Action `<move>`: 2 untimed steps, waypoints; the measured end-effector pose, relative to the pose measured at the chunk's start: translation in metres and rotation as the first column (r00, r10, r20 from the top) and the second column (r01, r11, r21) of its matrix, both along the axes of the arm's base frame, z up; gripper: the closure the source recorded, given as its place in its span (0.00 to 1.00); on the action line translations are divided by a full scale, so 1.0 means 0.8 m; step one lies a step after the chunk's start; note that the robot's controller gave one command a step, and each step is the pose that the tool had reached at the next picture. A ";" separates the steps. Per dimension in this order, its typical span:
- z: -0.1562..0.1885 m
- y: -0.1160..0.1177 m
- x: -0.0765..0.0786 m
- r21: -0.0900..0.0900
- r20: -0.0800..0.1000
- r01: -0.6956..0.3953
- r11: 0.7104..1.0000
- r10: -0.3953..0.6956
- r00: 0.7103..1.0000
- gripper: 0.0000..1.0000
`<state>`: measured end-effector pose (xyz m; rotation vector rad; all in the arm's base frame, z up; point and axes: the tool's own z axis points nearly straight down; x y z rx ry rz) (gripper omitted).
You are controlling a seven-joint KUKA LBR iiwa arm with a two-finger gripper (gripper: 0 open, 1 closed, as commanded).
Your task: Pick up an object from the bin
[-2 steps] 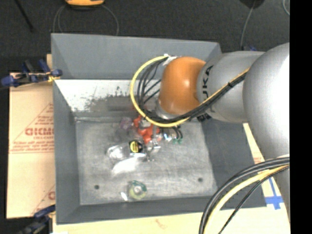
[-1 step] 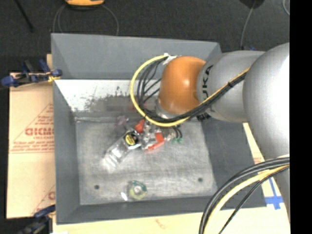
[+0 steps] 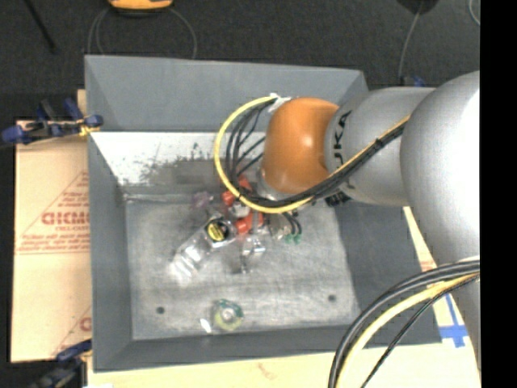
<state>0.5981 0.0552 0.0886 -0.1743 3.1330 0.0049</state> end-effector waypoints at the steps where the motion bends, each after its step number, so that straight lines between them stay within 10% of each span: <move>1: -0.008 0.042 0.050 -0.002 0.001 0.087 0.996 -0.087 0.996 0.00; 2: -0.007 0.039 0.049 -0.003 0.002 0.089 0.996 -0.089 0.996 1.00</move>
Offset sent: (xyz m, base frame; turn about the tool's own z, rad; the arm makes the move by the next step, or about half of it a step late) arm 0.0376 0.0331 -0.0074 0.0906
